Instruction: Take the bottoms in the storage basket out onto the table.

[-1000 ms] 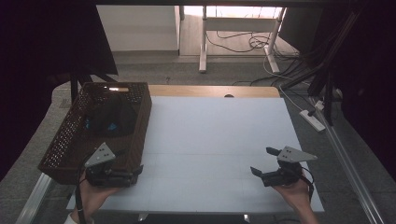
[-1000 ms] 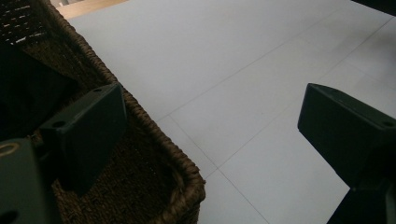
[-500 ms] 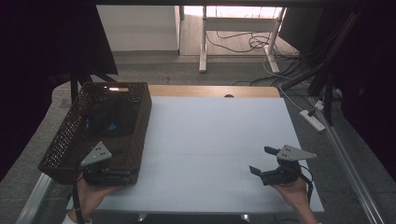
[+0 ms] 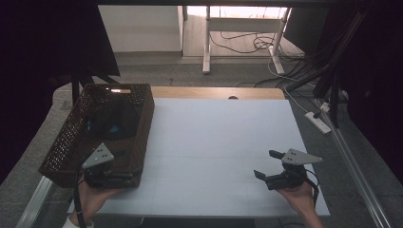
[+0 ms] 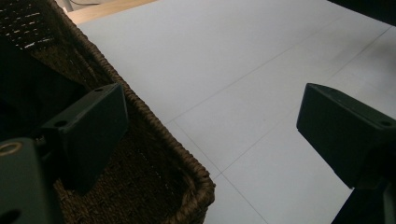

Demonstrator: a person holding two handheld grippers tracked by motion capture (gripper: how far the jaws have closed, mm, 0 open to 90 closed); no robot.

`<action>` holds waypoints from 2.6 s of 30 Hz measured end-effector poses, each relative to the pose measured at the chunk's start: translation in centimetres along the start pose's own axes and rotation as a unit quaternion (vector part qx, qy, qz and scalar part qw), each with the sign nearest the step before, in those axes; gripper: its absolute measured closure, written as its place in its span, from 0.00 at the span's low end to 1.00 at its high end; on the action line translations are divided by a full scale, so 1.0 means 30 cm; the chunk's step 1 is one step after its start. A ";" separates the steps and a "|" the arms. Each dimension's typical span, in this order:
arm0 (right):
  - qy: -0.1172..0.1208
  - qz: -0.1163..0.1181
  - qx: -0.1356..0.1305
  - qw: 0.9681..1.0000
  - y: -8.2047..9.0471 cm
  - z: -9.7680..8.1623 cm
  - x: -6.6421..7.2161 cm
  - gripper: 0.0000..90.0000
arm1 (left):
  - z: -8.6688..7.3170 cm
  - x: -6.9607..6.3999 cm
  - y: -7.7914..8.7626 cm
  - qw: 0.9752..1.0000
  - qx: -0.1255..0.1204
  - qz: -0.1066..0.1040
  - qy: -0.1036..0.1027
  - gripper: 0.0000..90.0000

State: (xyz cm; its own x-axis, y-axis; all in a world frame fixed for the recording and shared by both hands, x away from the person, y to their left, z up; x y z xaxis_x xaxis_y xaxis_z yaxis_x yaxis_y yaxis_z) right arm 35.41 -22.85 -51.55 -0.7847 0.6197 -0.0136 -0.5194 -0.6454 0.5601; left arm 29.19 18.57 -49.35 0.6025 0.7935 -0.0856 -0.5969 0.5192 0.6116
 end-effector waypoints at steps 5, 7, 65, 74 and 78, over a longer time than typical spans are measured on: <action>-0.002 0.005 -0.003 1.000 0.001 0.003 0.004 0.05 | -0.002 0.009 0.007 1.000 -0.002 0.006 0.007 0.10; -0.001 0.004 -0.003 1.000 -0.003 0.004 0.005 0.05 | -0.001 0.011 0.011 1.000 -0.002 0.007 0.007 0.10; -0.013 0.008 0.005 1.000 -0.041 0.001 -0.010 0.05 | 0.189 0.155 0.020 1.000 -0.004 0.014 0.025 0.11; -0.015 0.007 0.004 1.000 -0.036 -0.002 -0.010 0.05 | 0.218 0.205 0.010 0.999 -0.004 0.030 0.026 0.11; -0.014 0.007 0.004 1.000 -0.037 -0.001 -0.012 0.05 | 0.230 0.228 0.013 0.999 -0.004 0.037 0.028 0.11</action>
State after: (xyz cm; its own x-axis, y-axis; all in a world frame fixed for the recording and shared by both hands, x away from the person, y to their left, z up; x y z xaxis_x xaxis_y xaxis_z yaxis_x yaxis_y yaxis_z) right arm 36.28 -22.36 -52.19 -0.7817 0.6234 0.0178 -0.5055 -0.6501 0.5673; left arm 36.73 22.01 -44.25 0.5266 0.8460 -0.0840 -0.6425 0.4607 0.6124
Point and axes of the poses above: each handheld gripper's, and its own axes: y roughly backward along the jaws, z roughly out of its top, x roughly to its left, the point moved 10 cm from there along -y, roughly forward along the jaws, and after that the axes turned 6 degrees about x, right-handed, at the moved point
